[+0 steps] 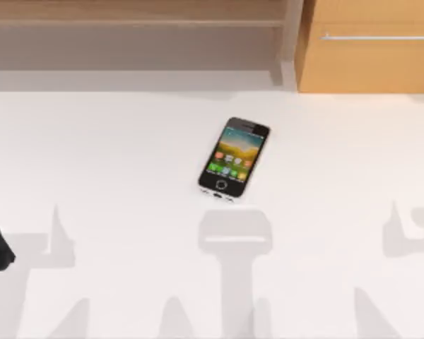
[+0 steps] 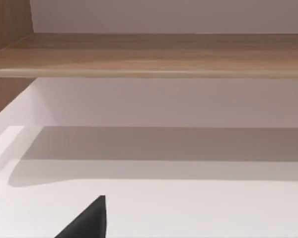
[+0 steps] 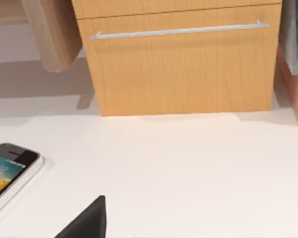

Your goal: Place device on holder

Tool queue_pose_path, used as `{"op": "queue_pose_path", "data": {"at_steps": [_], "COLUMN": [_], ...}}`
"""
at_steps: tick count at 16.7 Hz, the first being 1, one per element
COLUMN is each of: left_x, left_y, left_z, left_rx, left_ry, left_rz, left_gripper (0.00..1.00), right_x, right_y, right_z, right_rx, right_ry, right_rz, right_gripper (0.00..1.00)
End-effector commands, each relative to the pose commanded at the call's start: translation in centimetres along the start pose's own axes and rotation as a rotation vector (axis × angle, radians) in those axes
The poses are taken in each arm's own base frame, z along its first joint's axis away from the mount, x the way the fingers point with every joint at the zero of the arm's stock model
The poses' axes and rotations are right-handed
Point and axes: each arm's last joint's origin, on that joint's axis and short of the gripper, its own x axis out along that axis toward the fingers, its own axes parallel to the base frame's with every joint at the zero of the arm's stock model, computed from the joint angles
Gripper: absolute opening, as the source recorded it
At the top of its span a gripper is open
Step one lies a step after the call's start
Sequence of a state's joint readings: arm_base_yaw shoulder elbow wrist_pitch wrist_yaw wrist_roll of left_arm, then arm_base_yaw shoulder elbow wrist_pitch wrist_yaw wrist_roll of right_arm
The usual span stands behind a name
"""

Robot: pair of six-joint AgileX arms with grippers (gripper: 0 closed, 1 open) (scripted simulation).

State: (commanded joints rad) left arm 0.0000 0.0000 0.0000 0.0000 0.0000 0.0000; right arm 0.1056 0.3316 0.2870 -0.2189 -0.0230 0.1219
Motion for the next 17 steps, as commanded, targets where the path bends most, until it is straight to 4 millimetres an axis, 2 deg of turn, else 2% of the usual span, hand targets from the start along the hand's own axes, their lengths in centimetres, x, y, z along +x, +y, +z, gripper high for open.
{"op": "queue_pose_path", "data": {"at_steps": [4, 6, 9, 13, 17], "left_x": [0.0, 0.0, 0.0, 0.0, 0.0], "left_y": [0.0, 0.0, 0.0, 0.0, 0.0], "left_z": [0.0, 0.0, 0.0, 0.0, 0.0], "left_rx": [0.000, 0.000, 0.000, 0.000, 0.000], "left_ry": [0.000, 0.000, 0.000, 0.000, 0.000], "left_rz": [0.000, 0.000, 0.000, 0.000, 0.000], "left_gripper": [1.00, 1.00, 1.00, 1.00, 1.00], "right_x": [2.7, 5.1, 9.9, 17.6, 24.8], "right_y": [2.0, 3.4, 6.1, 10.7, 15.7], "right_z": [3.8, 5.3, 6.6, 6.1, 3.7], "right_rx": [0.089, 0.124, 0.152, 0.141, 0.112], "right_ry": [0.338, 0.540, 0.847, 1.189, 1.370], "right_rz": [0.031, 0.015, -0.056, -0.221, -0.394], "right_gripper": [1.00, 1.00, 1.00, 1.00, 1.00]}}
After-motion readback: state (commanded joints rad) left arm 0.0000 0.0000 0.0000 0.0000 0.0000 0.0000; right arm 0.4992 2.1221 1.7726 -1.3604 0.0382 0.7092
